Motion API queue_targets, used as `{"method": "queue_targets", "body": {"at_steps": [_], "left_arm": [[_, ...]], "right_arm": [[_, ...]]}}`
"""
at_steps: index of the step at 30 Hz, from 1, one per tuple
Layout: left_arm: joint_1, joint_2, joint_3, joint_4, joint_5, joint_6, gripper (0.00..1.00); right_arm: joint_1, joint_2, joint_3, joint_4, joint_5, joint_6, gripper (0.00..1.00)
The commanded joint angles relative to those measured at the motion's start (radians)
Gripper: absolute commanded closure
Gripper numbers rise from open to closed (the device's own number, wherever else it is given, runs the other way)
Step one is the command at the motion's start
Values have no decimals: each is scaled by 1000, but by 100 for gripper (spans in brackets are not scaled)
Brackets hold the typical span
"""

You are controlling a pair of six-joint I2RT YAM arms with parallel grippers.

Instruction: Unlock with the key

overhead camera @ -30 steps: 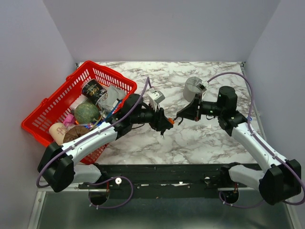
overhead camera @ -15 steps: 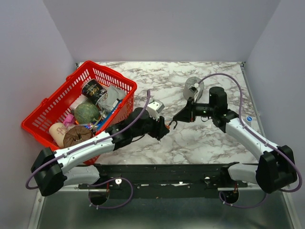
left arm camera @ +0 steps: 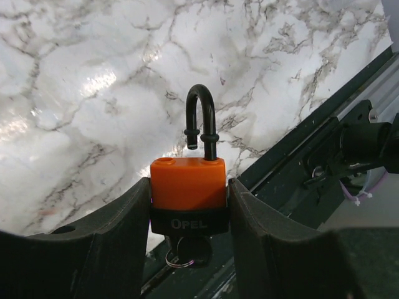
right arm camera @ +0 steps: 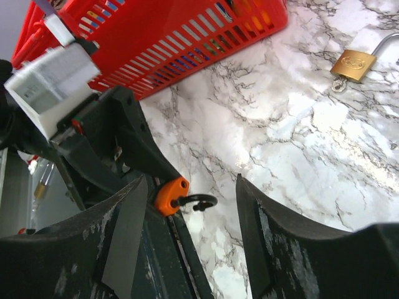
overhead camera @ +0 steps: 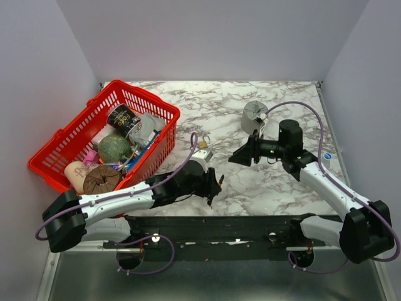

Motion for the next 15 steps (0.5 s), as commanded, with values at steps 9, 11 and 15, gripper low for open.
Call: {"method": "queue_targets", "body": {"at_steps": [9,11,15], "left_arm": [[-20,240,40,117,-26,-119,100],[-17,265,43,129,-18,-119,100],[3,320,43,175,11,-123,100]], "right_arm": [[-3,-64,-44,27,85,8,31],[-3,-68,-46,27,105,15,30],[-1,-71,-47,27,117,23,30]]}}
